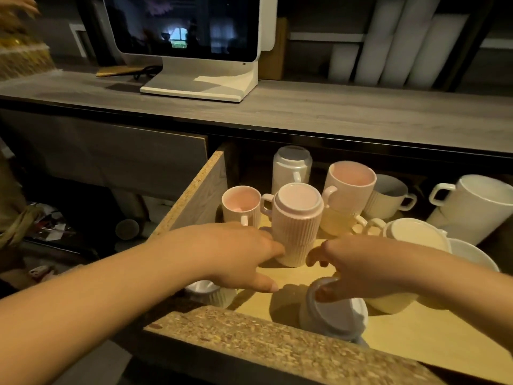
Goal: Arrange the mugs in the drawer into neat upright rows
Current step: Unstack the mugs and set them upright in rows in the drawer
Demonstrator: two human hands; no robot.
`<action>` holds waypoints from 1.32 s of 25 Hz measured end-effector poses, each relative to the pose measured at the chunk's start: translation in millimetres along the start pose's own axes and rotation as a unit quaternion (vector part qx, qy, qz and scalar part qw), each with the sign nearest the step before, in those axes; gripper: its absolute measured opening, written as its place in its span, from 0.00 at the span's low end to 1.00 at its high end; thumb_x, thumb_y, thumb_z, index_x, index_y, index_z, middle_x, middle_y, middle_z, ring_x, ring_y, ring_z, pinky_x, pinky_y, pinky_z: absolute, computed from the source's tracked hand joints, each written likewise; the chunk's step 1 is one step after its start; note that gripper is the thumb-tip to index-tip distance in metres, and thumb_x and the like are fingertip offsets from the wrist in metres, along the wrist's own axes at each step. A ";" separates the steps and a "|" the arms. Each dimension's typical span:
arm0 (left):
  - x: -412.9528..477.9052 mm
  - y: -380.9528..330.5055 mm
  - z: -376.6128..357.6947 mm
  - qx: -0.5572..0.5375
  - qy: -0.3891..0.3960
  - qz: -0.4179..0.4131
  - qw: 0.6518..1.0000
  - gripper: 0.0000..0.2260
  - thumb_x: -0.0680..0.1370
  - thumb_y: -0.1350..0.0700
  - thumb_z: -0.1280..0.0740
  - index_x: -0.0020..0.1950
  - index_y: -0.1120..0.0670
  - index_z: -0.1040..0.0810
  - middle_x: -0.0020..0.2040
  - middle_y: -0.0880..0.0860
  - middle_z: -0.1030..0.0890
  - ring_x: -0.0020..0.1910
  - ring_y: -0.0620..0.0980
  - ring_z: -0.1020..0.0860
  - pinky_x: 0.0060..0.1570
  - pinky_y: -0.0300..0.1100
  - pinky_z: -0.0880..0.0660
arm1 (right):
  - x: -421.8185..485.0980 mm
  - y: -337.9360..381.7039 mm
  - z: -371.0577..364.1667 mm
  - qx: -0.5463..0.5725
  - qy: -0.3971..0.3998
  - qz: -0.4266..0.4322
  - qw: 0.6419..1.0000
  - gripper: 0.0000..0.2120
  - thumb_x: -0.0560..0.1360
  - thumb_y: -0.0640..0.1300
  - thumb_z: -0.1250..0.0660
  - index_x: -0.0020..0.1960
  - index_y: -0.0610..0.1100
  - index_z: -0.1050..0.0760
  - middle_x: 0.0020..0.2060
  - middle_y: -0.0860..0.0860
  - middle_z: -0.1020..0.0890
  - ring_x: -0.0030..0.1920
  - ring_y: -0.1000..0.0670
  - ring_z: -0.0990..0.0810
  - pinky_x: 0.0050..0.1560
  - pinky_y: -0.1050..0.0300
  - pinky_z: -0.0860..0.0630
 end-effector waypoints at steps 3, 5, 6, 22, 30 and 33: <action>17.6 -11.8 -2.8 0.005 0.013 -0.019 1.000 0.25 0.77 0.42 0.38 0.71 0.48 0.37 0.68 0.49 0.30 0.64 0.50 0.29 0.62 0.50 0.29 | -2.3 -7.9 -20.4 -0.051 0.045 -0.016 0.998 0.27 0.72 0.60 0.35 0.68 0.51 0.33 0.60 0.49 0.23 0.56 0.47 0.23 0.55 0.53 0.23; 25.3 -16.1 -8.1 -0.001 0.018 -0.028 0.999 0.25 0.77 0.42 0.38 0.72 0.48 0.37 0.68 0.49 0.30 0.65 0.50 0.30 0.63 0.49 0.29 | 0.5 -6.6 -31.7 -0.068 0.042 -0.022 0.997 0.30 0.71 0.59 0.34 0.69 0.49 0.35 0.59 0.47 0.24 0.56 0.45 0.24 0.53 0.52 0.24; 27.3 -16.3 -11.2 -0.010 0.026 -0.028 0.999 0.25 0.77 0.43 0.38 0.72 0.47 0.38 0.69 0.49 0.30 0.66 0.50 0.31 0.63 0.49 0.30 | 2.5 -4.3 -35.9 -0.077 0.036 -0.021 0.996 0.32 0.71 0.58 0.33 0.70 0.48 0.37 0.59 0.46 0.25 0.56 0.44 0.25 0.52 0.52 0.25; 11.2 -4.6 18.6 -0.310 -0.195 -0.040 0.930 0.37 0.65 0.45 0.24 0.65 0.36 0.43 0.60 0.30 0.36 0.63 0.32 0.35 0.63 0.34 0.34 | -31.8 -59.0 35.7 0.424 -0.146 0.104 0.888 0.31 0.54 0.57 0.27 0.57 0.61 0.30 0.53 0.60 0.21 0.54 0.64 0.23 0.51 0.67 0.22; -3.1 -9.2 32.4 -0.184 -0.280 -0.024 0.942 0.35 0.61 0.37 0.28 0.64 0.38 0.37 0.55 0.38 0.33 0.54 0.38 0.32 0.52 0.38 0.27 | -28.9 -43.3 36.9 0.386 -0.132 0.126 0.904 0.24 0.66 0.62 0.31 0.60 0.56 0.25 0.54 0.61 0.20 0.56 0.58 0.21 0.55 0.58 0.21; -4.9 -14.2 29.4 -0.130 -0.260 0.006 0.957 0.35 0.63 0.37 0.27 0.66 0.40 0.37 0.54 0.38 0.36 0.54 0.39 0.36 0.54 0.39 0.31 | -25.0 -24.8 34.1 0.386 -0.139 0.080 0.908 0.21 0.70 0.60 0.37 0.59 0.50 0.23 0.53 0.55 0.18 0.51 0.53 0.19 0.49 0.56 0.18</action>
Point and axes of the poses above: each hand's wrist, its own x-axis towards the middle knuckle, its own z-axis out of the back of the hand, y = z × x, the point moved 4 cm from there along x, towards the middle knuckle
